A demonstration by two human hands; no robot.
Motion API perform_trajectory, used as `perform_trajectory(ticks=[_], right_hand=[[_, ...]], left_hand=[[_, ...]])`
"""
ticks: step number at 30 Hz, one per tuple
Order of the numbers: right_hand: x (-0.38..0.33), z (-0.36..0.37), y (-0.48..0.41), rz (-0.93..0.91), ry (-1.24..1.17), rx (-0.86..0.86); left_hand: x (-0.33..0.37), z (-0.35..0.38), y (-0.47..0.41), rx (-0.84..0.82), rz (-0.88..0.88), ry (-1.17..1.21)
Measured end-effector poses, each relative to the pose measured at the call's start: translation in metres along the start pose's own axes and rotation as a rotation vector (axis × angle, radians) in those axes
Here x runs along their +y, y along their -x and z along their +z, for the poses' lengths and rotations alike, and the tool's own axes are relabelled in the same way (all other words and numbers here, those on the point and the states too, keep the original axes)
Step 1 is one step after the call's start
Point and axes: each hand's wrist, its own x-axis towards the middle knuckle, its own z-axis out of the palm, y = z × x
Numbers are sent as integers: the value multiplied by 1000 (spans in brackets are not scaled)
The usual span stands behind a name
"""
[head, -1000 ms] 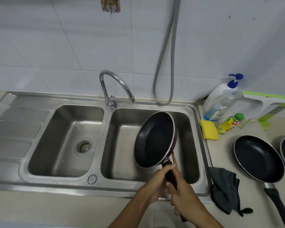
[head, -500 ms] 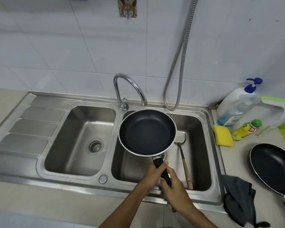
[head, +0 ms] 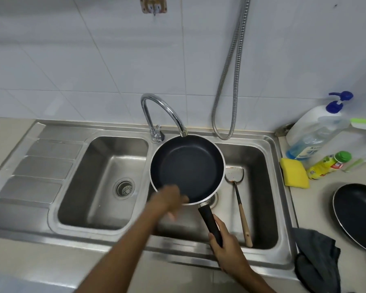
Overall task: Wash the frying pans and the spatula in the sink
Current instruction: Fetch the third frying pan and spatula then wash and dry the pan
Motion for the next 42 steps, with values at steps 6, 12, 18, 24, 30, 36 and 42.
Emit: perform_trajectory(ticks=[6, 12, 18, 24, 30, 36, 42], right_hand=[[11, -3, 5, -17, 16, 19], [16, -9, -2, -18, 30, 36], [18, -4, -10, 8, -17, 1], [16, -5, -11, -5, -51, -5], [17, -5, -10, 22, -60, -12], [10, -6, -10, 14, -27, -1], [3, -6, 1, 51, -47, 26]], left_hand=[[0, -96, -125, 760, 469, -387], [-18, -75, -177, 647, 392, -521], [-44, -28, -158, 772, 304, -351], [-56, 9, -156, 503, 175, -261], [-49, 34, -105, 640, 205, 141], [-22, 152, -26, 373, 69, 694], [15, 169, -47, -396, -217, 1550]])
